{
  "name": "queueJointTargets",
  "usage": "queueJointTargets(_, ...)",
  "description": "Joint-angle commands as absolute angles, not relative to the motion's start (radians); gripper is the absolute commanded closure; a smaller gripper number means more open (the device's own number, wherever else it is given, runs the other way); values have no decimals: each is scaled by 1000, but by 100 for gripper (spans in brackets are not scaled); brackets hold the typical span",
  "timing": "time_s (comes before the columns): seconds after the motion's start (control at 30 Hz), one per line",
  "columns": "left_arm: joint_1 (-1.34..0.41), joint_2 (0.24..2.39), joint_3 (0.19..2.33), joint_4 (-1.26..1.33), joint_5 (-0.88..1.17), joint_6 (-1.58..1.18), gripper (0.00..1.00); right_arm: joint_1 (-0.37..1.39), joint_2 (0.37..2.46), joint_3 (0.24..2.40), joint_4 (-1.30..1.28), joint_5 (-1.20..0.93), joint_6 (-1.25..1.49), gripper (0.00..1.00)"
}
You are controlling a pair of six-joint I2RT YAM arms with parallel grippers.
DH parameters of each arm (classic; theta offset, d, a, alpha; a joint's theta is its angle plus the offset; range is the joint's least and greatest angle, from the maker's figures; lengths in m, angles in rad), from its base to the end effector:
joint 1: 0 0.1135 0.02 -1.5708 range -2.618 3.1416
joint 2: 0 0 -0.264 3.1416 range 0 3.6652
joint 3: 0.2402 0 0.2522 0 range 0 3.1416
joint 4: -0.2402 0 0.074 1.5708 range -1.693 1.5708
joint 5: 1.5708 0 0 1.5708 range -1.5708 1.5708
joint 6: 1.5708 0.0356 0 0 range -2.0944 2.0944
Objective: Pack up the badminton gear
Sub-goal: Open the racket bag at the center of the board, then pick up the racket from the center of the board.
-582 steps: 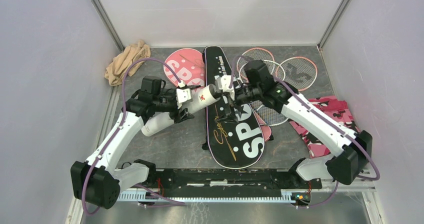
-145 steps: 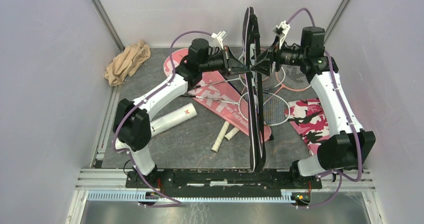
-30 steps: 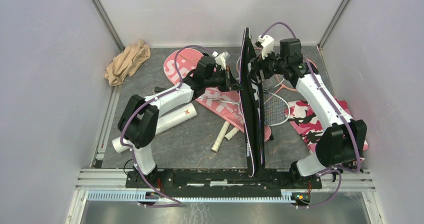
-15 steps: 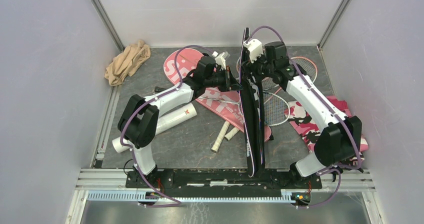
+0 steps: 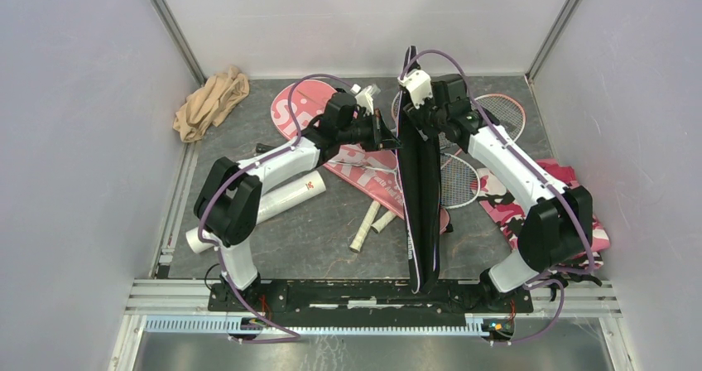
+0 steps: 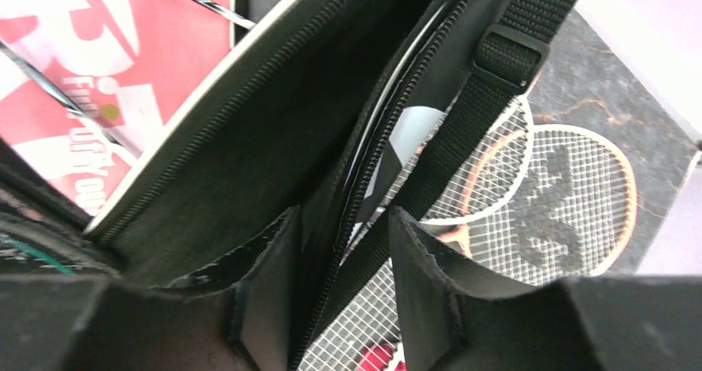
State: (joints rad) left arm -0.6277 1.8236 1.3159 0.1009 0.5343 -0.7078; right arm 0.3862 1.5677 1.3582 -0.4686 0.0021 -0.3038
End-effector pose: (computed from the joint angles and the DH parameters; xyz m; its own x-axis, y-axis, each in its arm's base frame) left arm 0.3336 -0.2645 0.2610 -0.8180 -0.0977 -0.5668 0.4634 0.4716 -0.7502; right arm 0.3304 0.1343 0.3165 -0.4423 -0.5028 -0.7427 -0.5318 0.8138 -0.2342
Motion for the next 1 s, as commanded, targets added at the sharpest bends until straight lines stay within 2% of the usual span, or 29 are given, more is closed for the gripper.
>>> queueJointTargets(0.0,-621,1767,1348,127,546,-724,98,382,1526,1347,-417,96,-348,56)
queueJointTargets(0.23,-614,1753,1326,157,556,-740,98,334,1529,1346,-425,43,-337,79)
queueJointTargets(0.37,-607,1750,1307,196,578,-755,98,296,1516,1388,-456,6,-333,99)
queueJointTargets(0.53,-607,1777,1329,267,666,-777,94,290,1451,1419,-469,45,-349,100)
queueJointTargets(0.77,-617,1868,1384,289,731,-822,86,290,1367,1399,-464,236,-409,100)
queueJointTargets(0.83,-619,1895,1396,291,744,-831,82,290,1353,1384,-460,279,-424,100)
queueJointTargets(0.97,-619,1943,1425,280,775,-821,62,290,1334,1338,-438,318,-438,100)
